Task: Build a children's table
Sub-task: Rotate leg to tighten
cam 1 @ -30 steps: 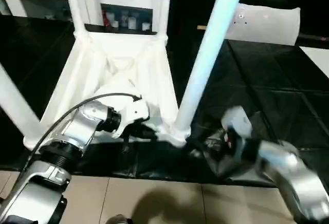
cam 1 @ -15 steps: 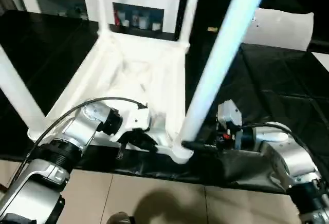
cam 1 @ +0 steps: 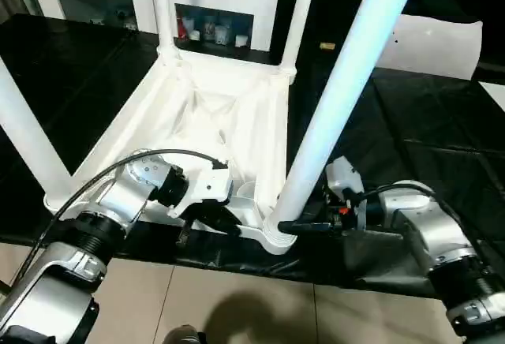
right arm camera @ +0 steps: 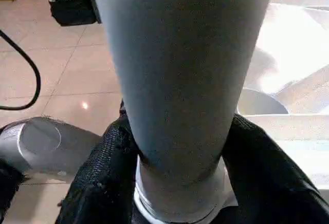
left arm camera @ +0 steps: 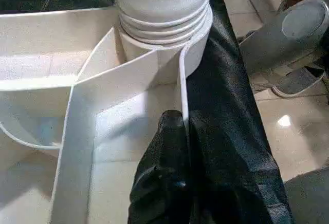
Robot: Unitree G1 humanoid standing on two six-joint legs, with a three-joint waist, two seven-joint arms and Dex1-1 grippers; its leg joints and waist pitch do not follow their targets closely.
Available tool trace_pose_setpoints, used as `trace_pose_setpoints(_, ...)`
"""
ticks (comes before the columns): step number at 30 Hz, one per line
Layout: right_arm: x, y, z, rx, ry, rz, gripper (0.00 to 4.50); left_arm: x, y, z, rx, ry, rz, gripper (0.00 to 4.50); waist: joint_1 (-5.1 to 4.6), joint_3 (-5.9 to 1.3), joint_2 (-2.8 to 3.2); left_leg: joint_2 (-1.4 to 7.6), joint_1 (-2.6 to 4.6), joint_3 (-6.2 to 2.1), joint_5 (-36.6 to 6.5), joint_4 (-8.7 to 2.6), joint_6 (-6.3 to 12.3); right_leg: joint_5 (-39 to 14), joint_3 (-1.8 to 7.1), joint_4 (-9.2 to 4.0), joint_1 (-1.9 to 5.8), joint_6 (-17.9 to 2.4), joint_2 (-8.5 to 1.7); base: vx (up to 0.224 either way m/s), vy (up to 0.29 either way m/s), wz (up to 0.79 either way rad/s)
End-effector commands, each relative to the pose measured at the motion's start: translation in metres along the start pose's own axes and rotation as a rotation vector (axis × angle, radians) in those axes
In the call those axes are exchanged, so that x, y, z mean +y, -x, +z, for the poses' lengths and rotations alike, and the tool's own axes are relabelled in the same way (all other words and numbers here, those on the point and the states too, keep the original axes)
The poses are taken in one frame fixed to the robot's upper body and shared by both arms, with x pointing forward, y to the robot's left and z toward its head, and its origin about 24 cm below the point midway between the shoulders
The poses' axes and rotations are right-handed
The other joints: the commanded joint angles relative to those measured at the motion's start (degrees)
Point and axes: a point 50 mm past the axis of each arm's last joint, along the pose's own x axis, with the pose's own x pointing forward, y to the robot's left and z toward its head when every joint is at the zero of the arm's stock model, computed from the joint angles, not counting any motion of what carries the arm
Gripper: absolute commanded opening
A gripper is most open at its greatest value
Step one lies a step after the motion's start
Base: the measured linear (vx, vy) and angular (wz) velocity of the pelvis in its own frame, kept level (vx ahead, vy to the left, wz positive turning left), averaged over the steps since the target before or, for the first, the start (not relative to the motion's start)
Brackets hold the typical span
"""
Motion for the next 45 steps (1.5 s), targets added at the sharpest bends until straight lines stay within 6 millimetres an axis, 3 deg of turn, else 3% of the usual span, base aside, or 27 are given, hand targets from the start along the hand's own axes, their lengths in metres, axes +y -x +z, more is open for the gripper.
trace_pose_setpoints(1,-0.001,0.0,-0.002,0.011,0.001,-0.001,2.12,-0.002,-0.011,0.004,0.03,-0.046,-0.093,0.0,-0.23,-3.74,0.51,4.45,2.18,-1.62,-6.8,-3.75,3.35,5.4,2.26,-3.75,0.92,-16.8,-5.65,0.0,0.0,0.0)
trace_pose_setpoints(3,0.003,-0.002,-0.004,0.003,-0.01,0.007,1.98,0.0,-0.011,0.002,0.032,-0.036,-0.078,0.0,-0.06,-3.76,1.08,4.45,2.25,-1.7,-7.3,-3.81,2.95,6.0,2.26,-3.71,0.94,-16.9,-5.7,0.0,0.0,0.0)
trace_pose_setpoints(4,0.004,-0.003,-0.005,-0.002,-0.016,0.01,1.98,0.001,-0.011,0.002,0.034,-0.031,-0.069,0.0,-0.08,-3.74,0.96,4.51,2.33,-1.66,-7.7,-3.87,2.85,5.9,2.24,-3.83,0.89,-16.9,-5.67,0.0,0.0,0.0)
trace_pose_setpoints(5,0.007,-0.004,-0.007,-0.013,-0.035,0.007,1.97,0.003,-0.01,0.001,0.025,-0.017,-0.041,0.0,0.03,-3.74,1.4,4.6,2.4,-1.78,-8.6,-3.96,2.35,5.5,2.24,-3.79,0.88,-17.1,-5.79,0.0,0.0,0.0)
trace_pose_setpoints(8,0.013,-0.005,-0.011,-0.029,-0.072,-0.014,1.95,0.008,-0.009,0.002,-0.008,0.009,0.022,0.0,0.19,-3.74,1.17,4.6,2.48,-1.77,-9.9,-4.12,1.68,5.6,2.25,-3.88,0.99,-17.2,-5.76,0.0,0.0,0.0)
trace_pose_setpoints(10,0.015,-0.007,-0.014,-0.044,-0.095,-0.042,1.95,0.012,-0.009,0.003,-0.025,0.025,0.058,0.0,0.37,-3.64,1.82,4.63,2.59,-1.78,-10.9,-4.24,1.18,4.3,2.33,-4.12,0.83,-17.0,-5.82,0.0,0.0,0.0)
trace_pose_setpoints(11,0.017,-0.01,-0.018,-0.055,-0.133,-0.102,1.95,0.017,-0.009,0.005,-0.049,0.052,0.119,0.0,0.39,-3.52,1.61,4.63,2.6,-1.82,-12.3,-4.39,0.68,2.6,2.38,-4.31,0.84,-16.9,-5.86,0.0,0.0,0.0)
trace_pose_setpoints(13,0.018,-0.019,-0.023,-0.038,-0.145,-0.205,1.94,0.026,-0.009,0.008,-0.084,0.101,0.212,0.0,0.47,-3.19,1.89,4.6,2.88,-1.86,-15.4,-4.69,-0.74,-2.6,2.58,-4.94,0.42,-16.1,-6.07,0.0,0.0,0.0)
trace_pose_setpoints(15,0.017,-0.025,-0.025,-0.019,-0.153,-0.28,1.94,0.032,-0.01,0.012,-0.122,0.139,0.271,0.0,0.09,-2.52,1.88,4.43,3.51,-2.42,-23.5,-5.18,-4.42,-17.1,2.75,-6.14,-0.03,-13.8,-6.46,-0.025,0.002,-0.02)
trace_pose_setpoints(16,0.016,-0.027,-0.026,-0.012,-0.162,-0.307,1.94,0.034,-0.01,0.013,-0.139,0.157,0.291,0.0,-0.13,-2.57,1.85,4.39,3.42,-2.6,-24.1,-5.24,-4.94,-19.2,2.75,-6.3,0.07,-13.0,-6.61,0.0,0.0,0.0)
trace_pose_setpoints(17,0.011,-0.036,-0.026,-0.024,-0.209,-0.421,1.94,0.041,-0.012,0.02,-0.194,0.2,0.356,0.0,-0.44,-2.68,1.96,4.51,3.19,-2.99,-24.2,-5.52,-5.66,-20.5,2.72,-6.33,0.16,-12.0,-6.7,0.0,0.0,0.0)
trace_pose_setpoints(19,0.005,-0.046,-0.025,-0.041,-0.255,-0.536,1.94,0.049,-0.015,0.024,-0.22,0.239,0.432,0.0,-1.38,-2.73,1.93,4.41,2.71,-3.24,-24.5,-5.95,-6.57,-19.6,2.49,-6.03,0.04,-11.4,-6.35,-0.015,0.013,-0.1)
trace_pose_setpoints(20,0.0,-0.054,-0.023,-0.047,-0.289,-0.615,1.94,0.053,-0.018,0.027,-0.232,0.268,0.488,0.0,-2.1,-3.04,1.92,4.22,2.23,-3.46,-23.8,-6.14,-6.97,-17.5,2.25,-5.71,0.35,-11.1,-6.25,-0.031,0.026,-0.21)
trace_pose_setpoints(23,-0.01,-0.069,-0.018,-0.056,-0.366,-0.767,1.94,0.061,-0.026,0.034,-0.262,0.325,0.575,0.0,-2.86,-2.95,1.97,4.0,2.45,-3.06,-23.3,-5.79,-6.27,-16.2,2.36,-6.02,-0.28,-11.6,-6.37,-0.006,0.009,-0.07)
trace_pose_setpoints(25,-0.016,-0.077,-0.013,-0.066,-0.391,-0.842,1.94,0.064,-0.03,0.038,-0.274,0.338,0.622,0.0,-3.28,-2.99,1.64,3.9,2.64,-3.0,-23.3,-5.39,-5.62,-17.7,2.5,-6.34,-0.58,-11.6,-6.55,0.0,0.0,0.0)
trace_pose_setpoints(26,-0.019,-0.082,-0.01,-0.072,-0.41,-0.886,1.94,0.066,-0.032,0.041,-0.284,0.345,0.64,0.0,-3.55,-3.22,1.81,3.86,2.18,-2.93,-20.6,-5.38,-4.73,-14.6,2.56,-6.19,-0.25,-11.4,-6.4,0.0,0.0,0.0)
trace_pose_setpoints(27,-0.02,-0.082,-0.01,-0.072,-0.411,-0.89,1.94,0.066,-0.032,0.041,-0.283,0.345,0.643,0.0,-3.51,-3.28,1.92,3.87,2.08,-2.81,-19.2,-5.44,-4.24,-12.4,2.55,-6.09,-0.2,-11.4,-6.26,0.0,0.0,0.0)
trace_pose_setpoints(28,-0.023,-0.086,-0.007,-0.081,-0.43,-0.931,1.94,0.068,-0.034,0.043,-0.276,0.341,0.672,0.0,-3.5,-3.37,1.63,3.97,2.2,-2.43,-16.9,-5.31,-3.06,-8.1,2.6,-5.83,-0.35,-11.7,-5.9,0.0,0.0,0.0)
trace_pose_setpoints(30,-0.024,-0.088,-0.004,-0.095,-0.444,-0.939,1.94,0.067,-0.036,0.044,-0.259,0.328,0.672,0.0,-3.36,-3.66,1.67,3.72,1.92,-2.13,-13.5,-4.95,-1.51,-3.3,2.54,-5.41,0.17,-12.5,-5.88,0.0,0.0,0.0)
trace_pose_setpoints(32,-0.024,-0.09,-0.001,-0.106,-0.433,-0.929,1.94,0.066,-0.037,0.043,-0.239,0.312,0.664,0.0,-3.11,-3.59,1.69,3.63,1.86,-1.87,-10.8,-4.69,0.28,0.5,2.58,-5.35,0.21,-13.0,-5.95,0.0,0.0,0.0)
trace_pose_setpoints(33,-0.024,-0.09,0.001,-0.109,-0.421,-0.928,2.5,0.065,-0.038,0.042,-0.224,0.307,0.655,0.0,-3.02,-3.58,1.63,3.64,1.89,-1.77,-10.0,-4.62,0.91,1.4,2.56,-5.3,0.28,-13.1,-5.92,0.0,0.0,0.0)
trace_pose_setpoints(35,-0.024,-0.084,0.003,-0.132,-0.403,-0.909,2.64,0.061,-0.037,0.035,-0.19,0.288,0.626,0.0,-2.88,-3.43,1.7,3.76,1.94,-1.81,-10.5,-4.77,1.08,0.1,2.51,-5.48,0.31,-13.1,-5.97,0.0,0.0,0.0)
trace_pose_setpoints(37,-0.024,-0.08,0.003,-0.135,-0.388,-0.906,2.7,0.059,-0.035,0.032,-0.18,0.285,0.613,0.0,-2.91,-3.24,1.79,3.9,2.11,-1.85,-12.5,-5.01,0.38,-2.9,2.53,-5.73,0.11,-12.8,-5.9,0.0,0.0,0.0)
trace_pose_setpoints(39,-0.024,-0.072,0.002,-0.131,-0.358,-0.895,3.08,0.056,-0.031,0.026,-0.165,0.277,0.593,0.0,-3.02,-3.19,1.84,4.05,2.15,-2.04,-14.8,-5.33,-0.88,-5.7,2.5,-5.85,0.13,-12.1,-5.8,0.0,0.0,0.0)
trace_pose_setpoints(42,-0.024,-0.053,-0.002,-0.101,-0.317,-0.859,3.23,0.049,-0.024,0.018,-0.145,0.254,0.535,0.0,-3.27,-3.29,1.8,3.97,2.03,-1.95,-13.9,-5.25,-0.83,-3.4,2.58,-5.72,0.22,-12.3,-5.8,0.0,0.0,0.0)
trace_pose_setpoints(43,-0.024,-0.044,-0.004,-0.088,-0.29,-0.835,3.4,0.046,-0.022,0.014,-0.138,0.242,0.509,0.0,-3.2,-3.43,1.52,3.95,1.86,-1.86,-12.2,-5.02,-0.08,-1.3,2.55,-5.53,0.54,-12.5,-5.88,0.0,0.0,0.0)
trace_pose_setpoints(45,-0.023,-0.032,-0.004,-0.078,-0.257,-0.793,3.54,0.041,-0.019,0.011,-0.123,0.215,0.459,0.0,-2.98,-3.65,1.64,3.96,1.87,-1.69,-9.3,-4.65,1.59,3.1,2.52,-5.22,0.66,-13.3,-5.99,0.0,0.0,0.0)
